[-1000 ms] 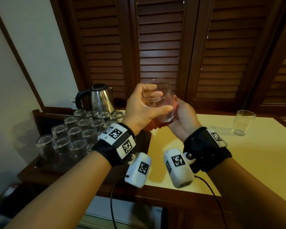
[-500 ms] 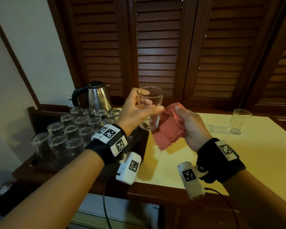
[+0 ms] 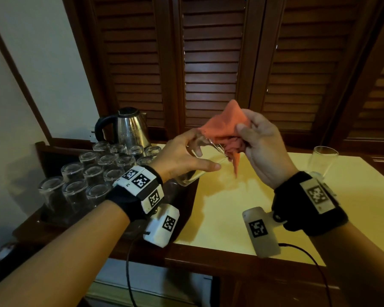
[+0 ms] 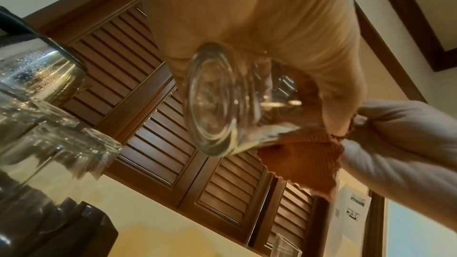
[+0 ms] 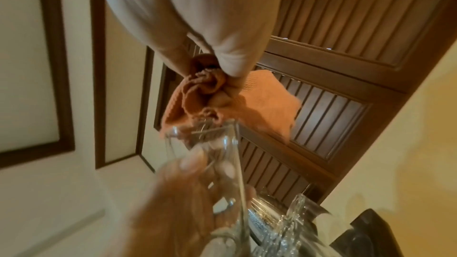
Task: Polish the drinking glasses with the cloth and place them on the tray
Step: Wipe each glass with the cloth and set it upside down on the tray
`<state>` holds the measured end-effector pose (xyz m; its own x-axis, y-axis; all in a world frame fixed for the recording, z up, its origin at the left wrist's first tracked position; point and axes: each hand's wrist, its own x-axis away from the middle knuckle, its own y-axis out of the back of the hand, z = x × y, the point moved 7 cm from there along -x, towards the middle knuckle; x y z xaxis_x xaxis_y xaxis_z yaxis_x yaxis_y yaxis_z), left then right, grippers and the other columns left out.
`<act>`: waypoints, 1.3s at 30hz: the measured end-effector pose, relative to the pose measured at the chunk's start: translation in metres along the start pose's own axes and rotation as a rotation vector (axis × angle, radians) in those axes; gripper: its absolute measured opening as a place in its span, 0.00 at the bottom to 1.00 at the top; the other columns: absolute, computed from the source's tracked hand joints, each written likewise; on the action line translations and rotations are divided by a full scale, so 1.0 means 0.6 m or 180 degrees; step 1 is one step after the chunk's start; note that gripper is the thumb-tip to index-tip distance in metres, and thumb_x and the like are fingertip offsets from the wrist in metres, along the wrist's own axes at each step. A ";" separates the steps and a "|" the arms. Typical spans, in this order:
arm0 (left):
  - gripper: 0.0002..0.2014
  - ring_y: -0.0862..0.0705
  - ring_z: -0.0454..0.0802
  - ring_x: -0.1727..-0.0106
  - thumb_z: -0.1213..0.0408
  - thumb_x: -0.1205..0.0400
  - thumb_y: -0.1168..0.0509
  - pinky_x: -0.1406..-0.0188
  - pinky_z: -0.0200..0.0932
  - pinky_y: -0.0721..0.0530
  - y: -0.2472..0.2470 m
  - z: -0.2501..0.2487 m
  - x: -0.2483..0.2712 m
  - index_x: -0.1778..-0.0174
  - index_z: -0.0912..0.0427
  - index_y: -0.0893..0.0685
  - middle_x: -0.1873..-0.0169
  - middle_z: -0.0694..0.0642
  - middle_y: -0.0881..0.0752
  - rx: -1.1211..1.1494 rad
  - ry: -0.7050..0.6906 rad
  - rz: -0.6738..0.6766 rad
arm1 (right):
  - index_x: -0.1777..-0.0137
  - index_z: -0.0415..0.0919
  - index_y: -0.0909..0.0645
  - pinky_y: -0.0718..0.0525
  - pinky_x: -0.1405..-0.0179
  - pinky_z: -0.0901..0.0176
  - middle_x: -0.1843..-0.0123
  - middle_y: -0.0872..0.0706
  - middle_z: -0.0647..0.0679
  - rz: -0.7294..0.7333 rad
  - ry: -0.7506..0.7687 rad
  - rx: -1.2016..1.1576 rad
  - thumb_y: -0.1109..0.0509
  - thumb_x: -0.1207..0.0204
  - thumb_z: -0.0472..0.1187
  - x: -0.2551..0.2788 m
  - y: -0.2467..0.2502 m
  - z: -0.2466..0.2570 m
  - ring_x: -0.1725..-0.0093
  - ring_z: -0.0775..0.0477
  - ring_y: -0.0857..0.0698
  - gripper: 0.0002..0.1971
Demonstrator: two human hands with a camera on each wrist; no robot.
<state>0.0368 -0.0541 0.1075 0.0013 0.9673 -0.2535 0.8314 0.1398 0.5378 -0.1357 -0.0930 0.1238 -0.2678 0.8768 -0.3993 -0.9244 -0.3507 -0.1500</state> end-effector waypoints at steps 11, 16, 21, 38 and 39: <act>0.37 0.12 0.43 0.47 0.38 0.52 0.20 0.30 0.61 0.22 0.000 -0.016 0.006 0.48 0.52 0.12 0.54 0.50 0.08 -0.0100 0.0069 0.0192 | 0.62 0.59 0.22 0.32 0.53 0.68 0.54 0.23 0.61 0.1033 0.0901 0.2243 0.36 0.22 0.35 0.031 -0.050 0.014 0.50 0.69 0.29 0.16; 0.37 0.12 0.49 0.47 0.38 0.52 0.18 0.35 0.62 0.18 -0.011 -0.024 0.009 0.49 0.51 0.11 0.54 0.49 0.09 -0.0277 -0.0020 0.0302 | 0.71 0.54 0.28 0.32 0.46 0.75 0.53 0.29 0.57 0.1423 0.0422 0.2490 0.41 0.29 0.42 0.034 -0.058 0.001 0.46 0.52 0.33 0.10; 0.38 0.13 0.41 0.46 0.39 0.52 0.19 0.32 0.54 0.19 -0.018 -0.023 0.016 0.45 0.48 0.13 0.51 0.45 0.09 -0.0189 0.0017 0.0514 | 0.70 0.51 0.21 0.30 0.32 0.41 0.32 0.35 0.58 0.1140 0.0594 0.3016 0.37 0.31 0.49 0.040 -0.033 0.005 0.34 0.52 0.39 0.09; 0.37 0.11 0.54 0.44 0.44 0.48 0.18 0.32 0.60 0.19 -0.013 -0.005 0.009 0.45 0.57 0.12 0.49 0.57 0.09 -0.0004 -0.0165 0.0746 | 0.46 0.36 0.12 0.21 0.48 0.63 0.42 0.21 0.44 0.1240 0.1257 0.2359 0.31 0.26 0.35 0.052 -0.031 0.004 0.44 0.46 0.20 0.11; 0.36 0.11 0.50 0.45 0.44 0.49 0.18 0.33 0.57 0.18 -0.014 -0.006 0.008 0.45 0.56 0.12 0.50 0.53 0.08 -0.0008 -0.0169 0.0825 | 0.45 0.36 0.12 0.21 0.47 0.58 0.40 0.21 0.44 0.1526 0.1185 0.2328 0.32 0.29 0.36 0.057 -0.037 0.000 0.43 0.44 0.20 0.14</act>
<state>0.0280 -0.0497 0.1045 0.2433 0.9585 -0.1487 0.7982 -0.1107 0.5921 -0.1243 -0.0549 0.1136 -0.6757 0.4875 -0.5530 -0.7132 -0.2424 0.6577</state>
